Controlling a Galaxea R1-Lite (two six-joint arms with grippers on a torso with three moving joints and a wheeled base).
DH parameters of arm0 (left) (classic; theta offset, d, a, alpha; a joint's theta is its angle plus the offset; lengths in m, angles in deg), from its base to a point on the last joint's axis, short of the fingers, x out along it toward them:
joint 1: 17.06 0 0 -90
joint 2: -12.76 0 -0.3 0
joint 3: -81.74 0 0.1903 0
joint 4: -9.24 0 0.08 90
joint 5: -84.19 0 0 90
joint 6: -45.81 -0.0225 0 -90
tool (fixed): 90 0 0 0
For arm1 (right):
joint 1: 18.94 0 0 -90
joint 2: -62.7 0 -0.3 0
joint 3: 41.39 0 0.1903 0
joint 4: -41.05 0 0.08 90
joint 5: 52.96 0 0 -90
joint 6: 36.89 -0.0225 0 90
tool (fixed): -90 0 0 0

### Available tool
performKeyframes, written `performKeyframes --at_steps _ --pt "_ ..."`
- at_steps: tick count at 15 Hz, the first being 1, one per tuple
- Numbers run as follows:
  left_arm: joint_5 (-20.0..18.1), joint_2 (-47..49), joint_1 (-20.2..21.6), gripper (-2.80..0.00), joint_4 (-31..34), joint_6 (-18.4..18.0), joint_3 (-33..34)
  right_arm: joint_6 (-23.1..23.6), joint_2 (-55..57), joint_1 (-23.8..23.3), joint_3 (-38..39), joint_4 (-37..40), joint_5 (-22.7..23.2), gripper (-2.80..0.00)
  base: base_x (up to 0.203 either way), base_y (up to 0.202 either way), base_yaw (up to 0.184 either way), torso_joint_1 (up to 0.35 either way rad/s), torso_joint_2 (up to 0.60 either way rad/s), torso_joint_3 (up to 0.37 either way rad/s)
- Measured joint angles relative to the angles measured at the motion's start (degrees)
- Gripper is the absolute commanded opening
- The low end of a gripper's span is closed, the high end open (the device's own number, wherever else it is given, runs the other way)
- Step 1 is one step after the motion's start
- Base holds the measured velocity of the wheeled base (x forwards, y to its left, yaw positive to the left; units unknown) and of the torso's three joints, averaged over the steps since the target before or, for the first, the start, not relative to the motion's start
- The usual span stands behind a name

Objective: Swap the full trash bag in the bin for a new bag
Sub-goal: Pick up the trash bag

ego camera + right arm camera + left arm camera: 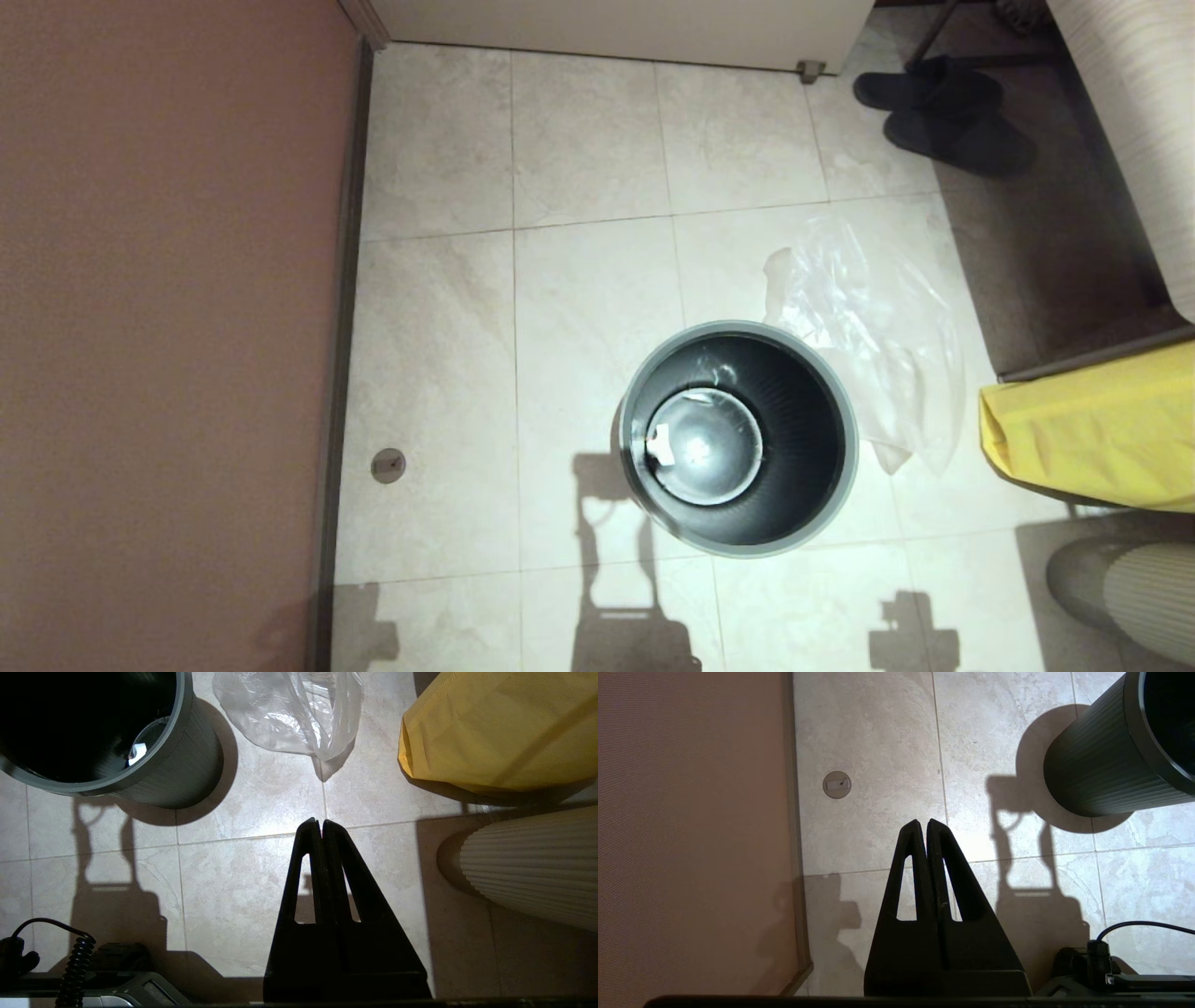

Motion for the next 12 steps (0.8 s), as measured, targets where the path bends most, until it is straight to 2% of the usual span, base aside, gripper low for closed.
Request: performKeyframes --at_steps 12 --pt "0.0 0.0 0.0 -2.8 0.0 0.0 0.0 -0.2 0.0 -0.1 -0.1 0.0 -1.1 -2.8 0.0 0.0 0.0 0.0 0.0 0.0"
